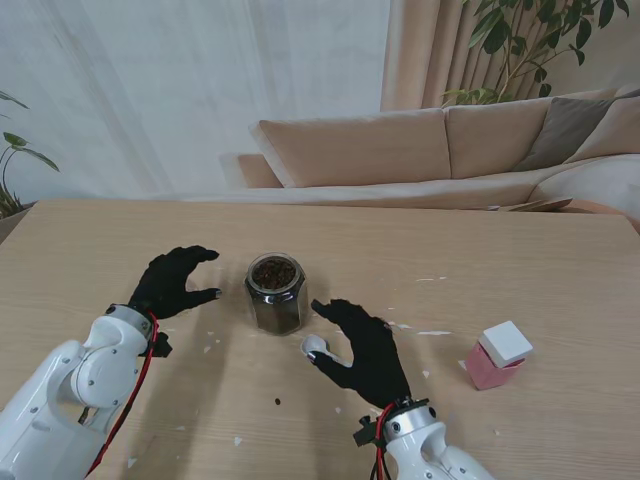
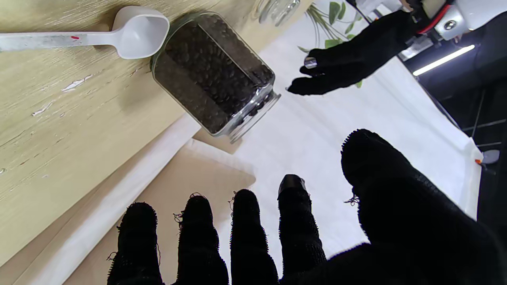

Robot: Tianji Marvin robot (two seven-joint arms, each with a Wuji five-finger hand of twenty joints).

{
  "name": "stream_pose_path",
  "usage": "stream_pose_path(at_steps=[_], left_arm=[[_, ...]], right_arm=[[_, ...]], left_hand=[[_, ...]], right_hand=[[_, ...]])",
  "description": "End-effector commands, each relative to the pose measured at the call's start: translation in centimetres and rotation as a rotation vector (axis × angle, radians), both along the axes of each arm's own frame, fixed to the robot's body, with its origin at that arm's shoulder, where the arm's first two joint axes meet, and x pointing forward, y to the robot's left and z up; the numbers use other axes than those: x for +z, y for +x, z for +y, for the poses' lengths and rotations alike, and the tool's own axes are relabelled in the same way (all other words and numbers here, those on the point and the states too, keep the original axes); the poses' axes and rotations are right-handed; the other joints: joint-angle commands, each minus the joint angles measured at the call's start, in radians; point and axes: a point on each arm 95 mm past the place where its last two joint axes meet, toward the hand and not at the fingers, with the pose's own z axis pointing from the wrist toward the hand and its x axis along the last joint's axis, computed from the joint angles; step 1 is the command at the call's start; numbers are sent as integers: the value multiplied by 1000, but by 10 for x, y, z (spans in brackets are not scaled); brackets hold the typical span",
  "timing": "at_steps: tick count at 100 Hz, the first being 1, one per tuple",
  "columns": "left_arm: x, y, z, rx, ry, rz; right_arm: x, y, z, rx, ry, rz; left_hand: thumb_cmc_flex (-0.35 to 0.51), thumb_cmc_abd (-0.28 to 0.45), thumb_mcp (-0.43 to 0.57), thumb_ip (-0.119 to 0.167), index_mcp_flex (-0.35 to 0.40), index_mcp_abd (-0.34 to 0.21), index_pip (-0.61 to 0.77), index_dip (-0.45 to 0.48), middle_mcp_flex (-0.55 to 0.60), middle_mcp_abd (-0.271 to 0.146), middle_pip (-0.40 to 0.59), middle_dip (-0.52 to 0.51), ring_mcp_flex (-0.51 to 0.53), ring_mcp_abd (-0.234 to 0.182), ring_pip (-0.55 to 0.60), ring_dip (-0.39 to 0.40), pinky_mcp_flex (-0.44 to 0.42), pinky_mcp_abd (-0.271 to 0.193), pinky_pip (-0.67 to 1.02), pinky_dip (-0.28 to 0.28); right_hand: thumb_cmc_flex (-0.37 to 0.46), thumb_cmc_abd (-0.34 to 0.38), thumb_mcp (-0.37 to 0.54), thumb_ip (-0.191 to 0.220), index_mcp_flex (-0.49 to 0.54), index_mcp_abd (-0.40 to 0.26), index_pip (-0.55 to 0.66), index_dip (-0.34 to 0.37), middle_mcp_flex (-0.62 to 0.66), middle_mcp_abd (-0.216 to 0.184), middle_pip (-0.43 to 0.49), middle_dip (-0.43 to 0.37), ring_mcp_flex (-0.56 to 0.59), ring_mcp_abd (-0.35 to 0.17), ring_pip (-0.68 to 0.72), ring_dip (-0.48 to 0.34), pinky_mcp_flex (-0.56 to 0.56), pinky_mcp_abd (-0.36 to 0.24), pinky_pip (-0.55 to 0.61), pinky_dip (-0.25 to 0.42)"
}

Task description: Portion coffee beans from the glass jar into the coffee jar

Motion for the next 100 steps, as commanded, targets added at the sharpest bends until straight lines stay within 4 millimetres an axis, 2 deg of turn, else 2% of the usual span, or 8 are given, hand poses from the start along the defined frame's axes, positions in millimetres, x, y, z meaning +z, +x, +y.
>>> stream_pose_path(at_steps=[1, 26, 37, 56, 68, 88, 91, 100], left_arm=[[-5, 5, 6, 8, 33, 27], [-30, 22, 34, 140, 138, 79], [-37, 28, 43, 181, 168, 105], [-45, 32, 55, 185, 245, 132], [-48, 33, 58, 175, 266, 148], [-54, 35, 57, 175, 289, 168], [-55, 35, 57, 176, 293, 169], [-59, 37, 56, 179, 298, 171]], right_arm=[[0, -6, 4, 10, 10, 7], [6, -11, 6, 7, 20, -23], [7, -12, 7, 10, 18, -27], [7, -14, 9, 17, 19, -32], [8, -14, 9, 18, 23, -34], [7, -14, 11, 27, 23, -37], [7, -14, 11, 27, 24, -36], [7, -14, 11, 28, 27, -34]], left_hand=[[19, 48, -16, 25, -32, -21, 13, 9, -25, -34, 7, 11, -7, -26, 3, 19, 5, -21, 10, 33], [31, 45, -13, 26, -35, -22, 27, 22, -32, -36, 9, 16, -5, -26, 2, 26, 13, -23, 18, 51], [56, 26, -2, 28, -16, -77, 46, 34, -31, -43, 11, 18, 1, -26, 3, 29, 19, -26, 20, 58], [56, -49, 112, 16, -42, -171, 85, 81, -30, -115, 43, 50, 33, -28, 28, 57, 63, -31, 41, 99], [58, -61, 140, 13, -51, -179, 90, 91, -9, -150, 58, 60, 66, -16, 58, 73, 104, -21, 69, 127], [65, -72, 181, 10, -57, -148, 109, 103, 16, -173, 100, 95, 92, -16, 217, 190, 125, -33, 314, 276], [69, -72, 184, 10, -55, -145, 113, 105, 22, -180, 107, 101, 93, -18, 237, 200, 118, -36, 354, 277], [87, -69, 201, 11, -49, -131, 134, 115, 32, -190, 124, 116, 88, -24, 317, 216, 78, -55, 549, 201]], right_hand=[[15, 16, -20, -10, -17, -25, 17, -10, 21, -29, -6, -2, -5, -23, -8, 10, -4, -9, 12, -6], [21, 17, -20, -3, -9, -22, 25, -7, 27, -28, -3, 0, 2, -20, -8, 15, 6, -8, 21, 7], [21, 17, -19, -1, -6, -21, 28, -6, 26, -30, -3, 0, 3, -20, -9, 16, 12, -5, 26, 14], [22, 17, -18, 0, -4, -20, 31, -5, 26, -30, -3, 0, 5, -19, -9, 18, 19, -2, 33, 25], [23, 16, -17, 1, -3, -19, 33, -4, 23, -28, -4, 0, 4, -19, -10, 18, 21, -2, 37, 32], [21, 16, -15, 2, 0, -18, 36, -2, 22, -28, -3, 0, 4, -21, -10, 18, 26, 0, 42, 42], [22, 16, -14, 2, 1, -19, 37, -1, 22, -28, -3, 0, 4, -19, -10, 19, 26, -1, 42, 44], [21, 16, -14, 2, 2, -18, 38, 0, 22, -29, -3, 0, 3, -20, -10, 19, 27, 1, 43, 48]])
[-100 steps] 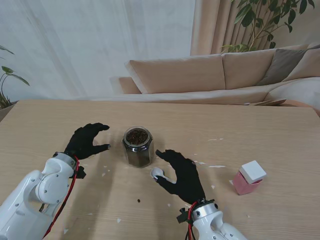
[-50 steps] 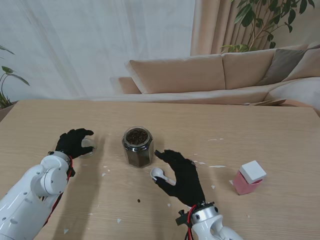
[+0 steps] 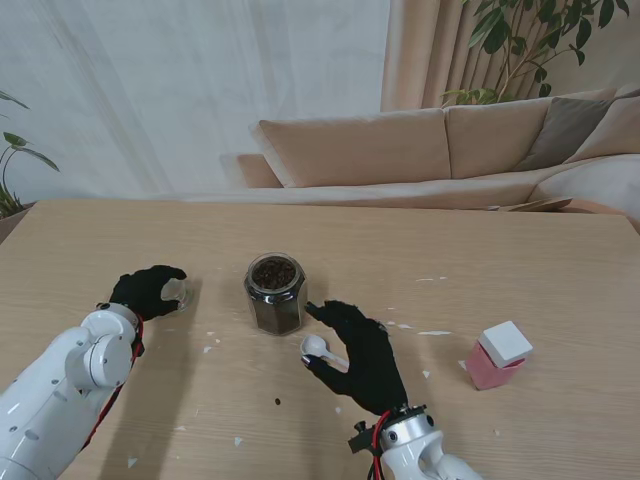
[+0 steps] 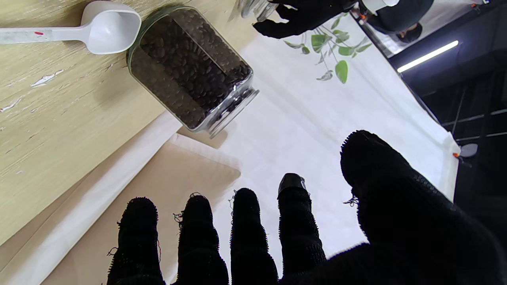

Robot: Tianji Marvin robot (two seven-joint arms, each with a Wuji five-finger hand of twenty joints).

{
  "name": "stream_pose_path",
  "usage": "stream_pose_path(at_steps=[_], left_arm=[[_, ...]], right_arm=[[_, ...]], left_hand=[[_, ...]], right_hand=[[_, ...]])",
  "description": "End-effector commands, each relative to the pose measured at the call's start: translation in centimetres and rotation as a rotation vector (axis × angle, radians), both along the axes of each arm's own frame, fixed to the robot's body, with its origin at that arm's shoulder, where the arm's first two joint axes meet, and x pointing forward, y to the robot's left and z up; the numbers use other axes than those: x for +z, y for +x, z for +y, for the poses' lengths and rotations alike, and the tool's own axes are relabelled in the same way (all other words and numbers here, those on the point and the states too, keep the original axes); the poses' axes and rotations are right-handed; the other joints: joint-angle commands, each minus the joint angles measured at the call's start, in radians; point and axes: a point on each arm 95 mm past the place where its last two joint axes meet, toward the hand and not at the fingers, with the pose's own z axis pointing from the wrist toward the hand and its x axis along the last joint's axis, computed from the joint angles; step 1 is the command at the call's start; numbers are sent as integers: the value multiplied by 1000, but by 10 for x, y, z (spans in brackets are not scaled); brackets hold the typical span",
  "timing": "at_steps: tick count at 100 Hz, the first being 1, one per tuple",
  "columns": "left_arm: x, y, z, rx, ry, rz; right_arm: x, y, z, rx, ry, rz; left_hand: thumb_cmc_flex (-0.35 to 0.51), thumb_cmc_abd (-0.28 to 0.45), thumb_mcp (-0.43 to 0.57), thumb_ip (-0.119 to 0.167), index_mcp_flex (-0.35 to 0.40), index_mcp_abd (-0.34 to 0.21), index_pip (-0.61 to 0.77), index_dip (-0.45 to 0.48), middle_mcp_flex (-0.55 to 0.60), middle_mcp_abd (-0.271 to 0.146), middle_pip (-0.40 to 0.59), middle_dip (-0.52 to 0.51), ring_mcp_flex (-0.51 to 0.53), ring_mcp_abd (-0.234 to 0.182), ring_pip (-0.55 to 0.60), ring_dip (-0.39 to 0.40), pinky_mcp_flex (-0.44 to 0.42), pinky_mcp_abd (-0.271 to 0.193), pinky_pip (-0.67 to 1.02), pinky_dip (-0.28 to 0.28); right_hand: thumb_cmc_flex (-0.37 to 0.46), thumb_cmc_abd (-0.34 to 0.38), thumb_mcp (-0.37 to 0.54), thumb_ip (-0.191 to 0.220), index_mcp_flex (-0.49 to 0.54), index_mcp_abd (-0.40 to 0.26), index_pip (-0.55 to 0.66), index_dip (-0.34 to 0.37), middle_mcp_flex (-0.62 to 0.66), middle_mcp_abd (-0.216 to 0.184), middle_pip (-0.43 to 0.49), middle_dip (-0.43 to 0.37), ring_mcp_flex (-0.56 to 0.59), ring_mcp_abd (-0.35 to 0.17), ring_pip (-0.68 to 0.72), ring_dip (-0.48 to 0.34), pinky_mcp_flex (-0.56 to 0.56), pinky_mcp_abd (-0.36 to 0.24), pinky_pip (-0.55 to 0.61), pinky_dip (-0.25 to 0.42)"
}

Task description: Portion coffee beans from the glass jar into the coffee jar

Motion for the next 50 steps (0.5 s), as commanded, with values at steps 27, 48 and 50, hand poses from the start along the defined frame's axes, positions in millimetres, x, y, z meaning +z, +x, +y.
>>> stream_pose_path(at_steps=[27, 48, 50], left_arm=[[-11, 3, -6, 4, 12, 17], [-15, 5, -8, 5, 16, 25], [-16, 5, -9, 6, 16, 27]], right_arm=[[0, -1, 6, 25, 10, 8], [0, -1, 7, 26, 18, 9], [0, -1, 7, 25, 18, 9]], left_hand=[[129, -26, 104, 23, 33, 62, 104, 43, 48, -1, 72, 44, 35, -11, 165, 44, 36, -41, 281, -108], [157, -29, 127, 23, 50, 81, 130, 48, 50, 19, 86, 49, 43, -12, 187, 35, 62, -48, 311, -148], [157, -29, 128, 23, 50, 83, 130, 48, 50, 21, 87, 49, 43, -10, 185, 32, 62, -48, 311, -149]], right_hand=[[18, 14, -12, 2, 3, -16, 17, 3, 11, -27, -3, 1, 4, -21, -8, 12, 6, 1, 24, 30], [18, 15, -12, 3, 4, -14, 19, 7, 11, -26, -1, 2, 4, -19, -7, 12, 9, 3, 27, 40], [18, 16, -12, 3, 3, -13, 19, 7, 11, -27, -1, 2, 4, -19, -7, 12, 10, 4, 27, 41]])
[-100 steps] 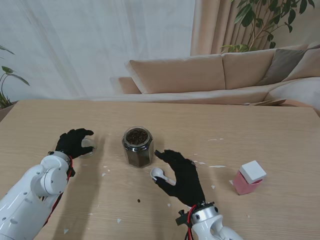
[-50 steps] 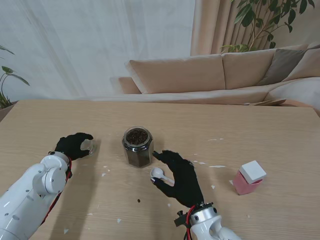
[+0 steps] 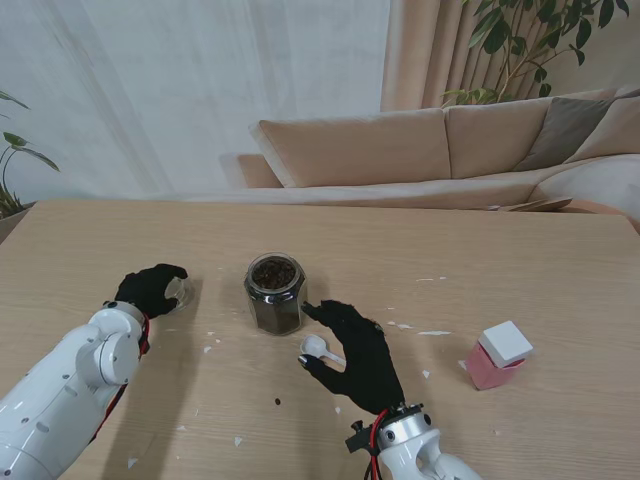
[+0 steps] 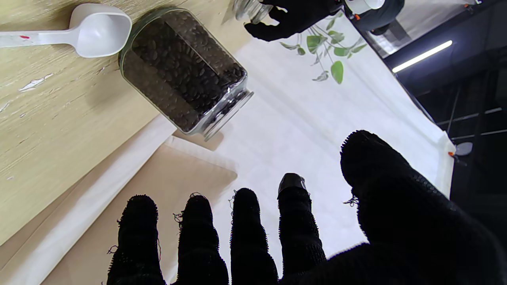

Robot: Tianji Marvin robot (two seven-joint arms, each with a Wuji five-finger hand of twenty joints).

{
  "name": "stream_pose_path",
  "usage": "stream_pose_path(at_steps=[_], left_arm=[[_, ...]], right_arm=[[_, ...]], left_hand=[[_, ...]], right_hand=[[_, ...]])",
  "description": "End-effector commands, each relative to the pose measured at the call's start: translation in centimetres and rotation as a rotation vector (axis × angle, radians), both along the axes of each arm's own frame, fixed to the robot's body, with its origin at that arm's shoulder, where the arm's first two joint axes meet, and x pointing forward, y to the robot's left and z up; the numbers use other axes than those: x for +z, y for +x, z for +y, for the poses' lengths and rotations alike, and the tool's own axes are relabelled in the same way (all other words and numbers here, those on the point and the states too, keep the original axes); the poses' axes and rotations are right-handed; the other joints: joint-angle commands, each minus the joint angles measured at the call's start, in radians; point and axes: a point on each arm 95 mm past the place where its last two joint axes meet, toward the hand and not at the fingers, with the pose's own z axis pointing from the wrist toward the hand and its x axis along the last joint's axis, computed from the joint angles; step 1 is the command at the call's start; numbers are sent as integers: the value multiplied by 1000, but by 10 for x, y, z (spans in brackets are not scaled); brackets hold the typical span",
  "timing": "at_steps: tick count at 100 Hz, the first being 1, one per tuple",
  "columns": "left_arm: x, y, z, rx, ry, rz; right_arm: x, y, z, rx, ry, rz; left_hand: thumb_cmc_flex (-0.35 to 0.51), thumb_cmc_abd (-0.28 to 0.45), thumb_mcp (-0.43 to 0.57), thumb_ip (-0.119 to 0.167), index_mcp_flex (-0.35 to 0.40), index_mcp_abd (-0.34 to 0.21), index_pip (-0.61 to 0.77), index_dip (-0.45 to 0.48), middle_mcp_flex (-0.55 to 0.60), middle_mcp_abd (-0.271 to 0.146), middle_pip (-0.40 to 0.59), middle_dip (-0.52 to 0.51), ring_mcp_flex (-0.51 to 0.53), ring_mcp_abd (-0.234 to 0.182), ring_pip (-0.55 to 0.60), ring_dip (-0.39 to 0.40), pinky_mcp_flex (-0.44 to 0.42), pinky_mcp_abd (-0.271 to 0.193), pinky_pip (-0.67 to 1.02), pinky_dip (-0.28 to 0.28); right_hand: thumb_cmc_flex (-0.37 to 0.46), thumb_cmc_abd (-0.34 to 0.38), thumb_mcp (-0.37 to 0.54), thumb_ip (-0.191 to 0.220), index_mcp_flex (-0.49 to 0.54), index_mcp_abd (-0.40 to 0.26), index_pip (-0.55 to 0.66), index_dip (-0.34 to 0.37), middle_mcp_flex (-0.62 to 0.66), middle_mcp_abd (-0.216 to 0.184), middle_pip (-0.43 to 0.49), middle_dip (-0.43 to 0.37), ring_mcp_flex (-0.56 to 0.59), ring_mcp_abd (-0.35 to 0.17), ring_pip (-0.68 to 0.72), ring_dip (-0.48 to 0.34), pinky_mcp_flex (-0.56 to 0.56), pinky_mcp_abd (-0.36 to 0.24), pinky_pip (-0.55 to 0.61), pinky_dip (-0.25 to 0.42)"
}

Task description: Portion coffee beans from the glass jar into the coffee jar

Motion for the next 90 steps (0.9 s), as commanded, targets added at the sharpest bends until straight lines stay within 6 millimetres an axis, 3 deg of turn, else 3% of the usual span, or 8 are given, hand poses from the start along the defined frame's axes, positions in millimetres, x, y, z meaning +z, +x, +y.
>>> stream_pose_path(at_steps=[1, 24, 42, 51, 57, 70, 90], left_arm=[[-9, -3, -3, 5, -7, 36], [-13, -2, -5, 18, -15, 63], [-12, -6, -9, 27, -21, 65], [-13, -7, -11, 34, -31, 60], [-13, -7, -11, 37, -39, 56], [-12, -6, -13, 36, -43, 46], [-6, -8, -16, 17, -51, 27]], right_arm=[[0, -2, 4, 13, 8, 9], [0, -2, 4, 16, 15, 11], [0, -2, 5, 16, 21, 9], [1, -3, 5, 16, 24, 7], [1, -3, 5, 16, 25, 6], [1, -4, 5, 16, 26, 5], [1, -4, 6, 18, 28, 5]], left_hand=[[58, -15, 60, 22, 55, 40, 63, 19, 36, -5, 53, 22, 4, -8, 7, 6, 3, -14, 24, -14], [64, -10, 58, 21, 52, 53, 56, 3, 18, 11, 13, -17, -4, 30, -70, -80, 13, 8, -14, -73], [121, 3, 113, 23, 84, 103, 100, 20, 34, 88, 73, 15, 56, 21, -1, -55, 94, -1, 67, -53], [119, -4, 163, 15, 95, 135, 163, 57, 58, 127, 137, 61, 87, 17, 56, -28, 137, -9, 115, -51], [141, -25, 167, -15, 97, 146, 193, 84, 69, 143, 167, 93, 109, 22, 67, 83, 157, -14, 143, -51], [178, -58, 173, -44, 103, 154, 230, 110, 85, 154, 207, 124, 152, 37, 84, 174, 182, -19, 170, -45], [213, -91, 188, -63, 124, 160, 257, 127, 110, 169, 232, 145, 202, 59, 97, 252, 210, -14, 200, -38]], right_hand=[[17, 16, -12, 3, 3, -14, 18, 7, 11, -27, -1, 2, 4, -19, -7, 12, 1, 0, 17, 9], [18, 18, -11, 3, 5, -11, 19, 9, 9, -25, 0, 3, 4, -18, -5, 13, 2, 1, 20, 18], [17, 19, -12, 3, 6, -9, 20, 11, 10, -25, 3, 3, 4, -17, -4, 14, 5, 2, 23, 25], [16, 19, -12, 4, 6, -10, 20, 12, 9, -24, 4, 4, 4, -17, -4, 14, 6, 2, 24, 28], [17, 18, -12, 4, 7, -10, 21, 13, 9, -24, 4, 4, 4, -17, -3, 15, 6, 4, 25, 30], [18, 18, -11, 4, 9, -9, 21, 14, 9, -24, 4, 4, 5, -16, -3, 15, 8, 4, 26, 33], [18, 18, -10, 4, 12, -8, 23, 15, 8, -25, 5, 4, 4, -17, -3, 15, 9, 4, 27, 38]])
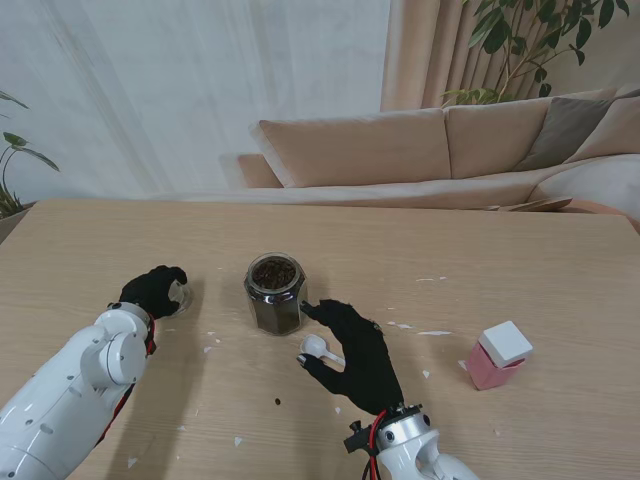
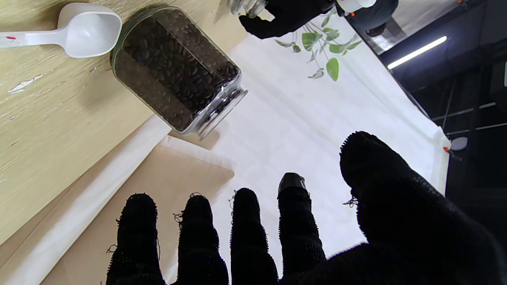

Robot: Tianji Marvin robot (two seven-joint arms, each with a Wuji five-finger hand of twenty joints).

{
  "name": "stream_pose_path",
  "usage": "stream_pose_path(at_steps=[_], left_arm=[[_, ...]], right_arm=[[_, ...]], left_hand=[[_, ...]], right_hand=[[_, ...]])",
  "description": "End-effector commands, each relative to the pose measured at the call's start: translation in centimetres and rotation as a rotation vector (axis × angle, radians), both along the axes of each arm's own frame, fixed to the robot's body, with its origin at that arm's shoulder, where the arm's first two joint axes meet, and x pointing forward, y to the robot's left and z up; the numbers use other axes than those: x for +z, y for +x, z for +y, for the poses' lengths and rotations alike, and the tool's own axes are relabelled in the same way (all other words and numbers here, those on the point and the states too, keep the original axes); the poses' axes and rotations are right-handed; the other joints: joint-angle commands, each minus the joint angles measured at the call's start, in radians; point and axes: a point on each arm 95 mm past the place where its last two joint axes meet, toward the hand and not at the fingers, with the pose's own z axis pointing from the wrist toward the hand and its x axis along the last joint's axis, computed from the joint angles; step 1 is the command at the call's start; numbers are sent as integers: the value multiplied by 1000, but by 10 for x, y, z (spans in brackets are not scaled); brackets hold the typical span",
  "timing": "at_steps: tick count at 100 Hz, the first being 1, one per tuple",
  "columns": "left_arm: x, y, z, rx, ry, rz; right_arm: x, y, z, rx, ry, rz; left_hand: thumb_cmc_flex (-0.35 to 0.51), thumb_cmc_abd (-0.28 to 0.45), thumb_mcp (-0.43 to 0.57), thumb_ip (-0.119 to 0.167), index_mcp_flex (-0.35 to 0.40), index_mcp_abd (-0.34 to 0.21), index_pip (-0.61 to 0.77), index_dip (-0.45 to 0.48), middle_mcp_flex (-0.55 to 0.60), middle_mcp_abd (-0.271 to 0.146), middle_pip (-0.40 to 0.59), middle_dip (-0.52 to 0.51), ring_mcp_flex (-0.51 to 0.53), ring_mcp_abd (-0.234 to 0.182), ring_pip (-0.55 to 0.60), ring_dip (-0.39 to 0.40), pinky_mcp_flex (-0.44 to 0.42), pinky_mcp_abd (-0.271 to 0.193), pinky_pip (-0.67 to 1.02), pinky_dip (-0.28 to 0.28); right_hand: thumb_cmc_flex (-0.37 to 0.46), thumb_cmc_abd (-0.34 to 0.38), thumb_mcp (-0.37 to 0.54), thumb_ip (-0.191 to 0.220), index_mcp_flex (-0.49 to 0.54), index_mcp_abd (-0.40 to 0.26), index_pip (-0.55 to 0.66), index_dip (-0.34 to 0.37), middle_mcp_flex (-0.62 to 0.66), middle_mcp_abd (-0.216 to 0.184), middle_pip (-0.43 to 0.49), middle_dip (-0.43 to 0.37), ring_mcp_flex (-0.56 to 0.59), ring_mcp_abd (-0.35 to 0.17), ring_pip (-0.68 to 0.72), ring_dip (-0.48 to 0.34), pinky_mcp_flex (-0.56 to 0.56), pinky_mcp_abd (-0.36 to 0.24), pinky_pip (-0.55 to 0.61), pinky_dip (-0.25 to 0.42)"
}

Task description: Portion coffee beans from the glass jar into the coffee jar

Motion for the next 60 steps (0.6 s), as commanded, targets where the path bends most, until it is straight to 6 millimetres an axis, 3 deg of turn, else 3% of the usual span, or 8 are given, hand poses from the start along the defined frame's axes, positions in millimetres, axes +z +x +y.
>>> stream_pose_path(at_steps=[1, 17, 60], left_arm=[[-5, -6, -7, -21, -9, 24], [4, -9, -9, -41, -10, 14], [22, -15, -13, -80, -35, 16]], right_arm=[[0, -3, 4, 14, 9, 10], [0, -3, 4, 16, 11, 9], [1, -3, 4, 19, 20, 14]], left_hand=[[152, 34, 120, 10, 72, 81, 113, 46, 82, 30, 135, 56, 86, -78, 109, 78, 15, -26, 36, 15], [181, 21, 111, 2, 87, 81, 145, 73, 124, 35, 127, 179, 130, -70, 101, 148, 31, -21, 67, 2], [193, 24, 122, -6, 92, 84, 140, 74, 125, 41, 114, 189, 136, -63, 84, 167, 29, -9, 73, -11]], right_hand=[[17, 11, -10, 4, 11, -8, 13, 15, 8, -24, 4, 3, 4, -17, -3, 14, 5, -3, 14, 14], [17, 10, -10, 3, 12, -9, 12, 16, 7, -23, 5, 3, 3, -17, -3, 14, 6, -4, 15, 18], [18, 11, -9, 3, 14, -6, 12, 17, 5, -21, 5, 3, 2, -18, -3, 14, 9, -5, 14, 24]])
